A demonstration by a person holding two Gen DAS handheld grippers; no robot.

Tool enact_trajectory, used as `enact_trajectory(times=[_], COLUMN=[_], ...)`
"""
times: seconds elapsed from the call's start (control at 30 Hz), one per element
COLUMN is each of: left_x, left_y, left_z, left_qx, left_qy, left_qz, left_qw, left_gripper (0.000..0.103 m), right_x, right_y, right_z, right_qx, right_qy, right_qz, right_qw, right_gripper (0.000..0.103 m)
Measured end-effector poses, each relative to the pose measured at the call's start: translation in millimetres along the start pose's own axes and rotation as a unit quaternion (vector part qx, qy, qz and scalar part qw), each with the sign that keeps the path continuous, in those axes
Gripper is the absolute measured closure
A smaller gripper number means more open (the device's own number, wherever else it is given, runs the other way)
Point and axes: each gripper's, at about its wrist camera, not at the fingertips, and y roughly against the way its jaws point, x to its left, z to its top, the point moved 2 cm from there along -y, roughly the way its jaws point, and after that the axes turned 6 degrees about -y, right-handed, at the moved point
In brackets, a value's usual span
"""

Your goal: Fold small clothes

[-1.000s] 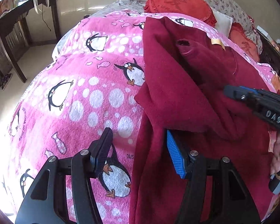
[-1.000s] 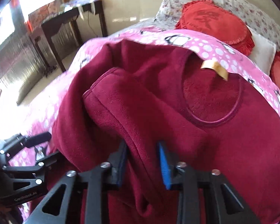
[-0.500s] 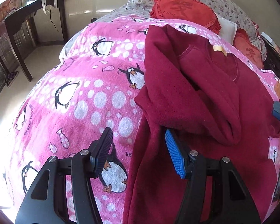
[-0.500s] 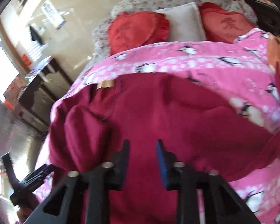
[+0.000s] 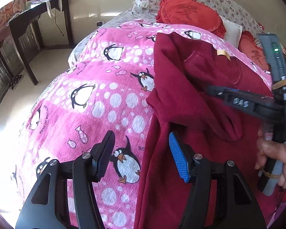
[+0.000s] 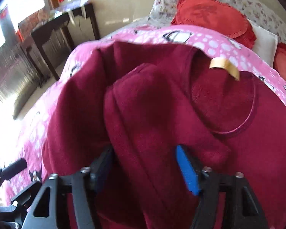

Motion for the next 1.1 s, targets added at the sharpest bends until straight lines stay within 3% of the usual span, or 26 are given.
enact_trajectory(times=[0.03, 0.13, 0.2, 0.3, 0.4, 0.53, 0.63, 0.73, 0.87, 0.97, 1.1], left_x=[2, 6, 4, -2, -11, -19, -22, -26, -32, -34, -38], left_y=[1, 0, -2, -6, -15, -19, -15, -19, -25, -31, -41], left_z=[1, 5, 8, 12, 12, 8, 9, 9, 2, 2, 12], left_qx=[-0.003, -0.01, -0.014, -0.013, -0.004, 0.005, -0.003, 0.004, 0.017, 0.026, 0.026], left_qy=[0.003, 0.022, 0.03, 0.034, 0.03, 0.02, 0.009, -0.007, -0.02, -0.016, -0.01], left_qz=[0.001, -0.008, -0.014, -0.019, -0.023, -0.026, -0.022, -0.02, -0.028, -0.035, -0.054], left_qw=[1.0, 0.9997, 0.9994, 0.9991, 0.9993, 0.9995, 0.9997, 0.9998, 0.9993, 0.9989, 0.9982], left_gripper=[0.044, 0.044, 0.044, 0.044, 0.044, 0.044, 0.044, 0.044, 0.044, 0.044, 0.044], right_x=[-8, -43, -75, -122, -161, -193, -198, -192, -140, -90, -33], right_y=[10, 67, 110, 150, 147, 125, 146, 173, 172, 145, 78], right_z=[2, 7, 2, -20, -57, -106, -112, -101, -59, -28, 25], right_qx=[-0.006, -0.069, -0.111, -0.132, -0.092, 0.018, -0.012, -0.054, -0.095, -0.08, -0.042], right_qy=[-0.017, -0.064, -0.082, -0.12, -0.148, -0.191, -0.194, -0.202, -0.153, -0.081, -0.016], right_qz=[0.014, 0.032, 0.015, -0.016, -0.053, -0.022, -0.031, -0.014, 0.04, 0.112, 0.158], right_qw=[1.0, 0.995, 0.99, 0.984, 0.983, 0.981, 0.98, 0.978, 0.983, 0.987, 0.986], right_gripper=[0.093, 0.094, 0.094, 0.094, 0.094, 0.073, 0.067, 0.063, 0.059, 0.059, 0.054])
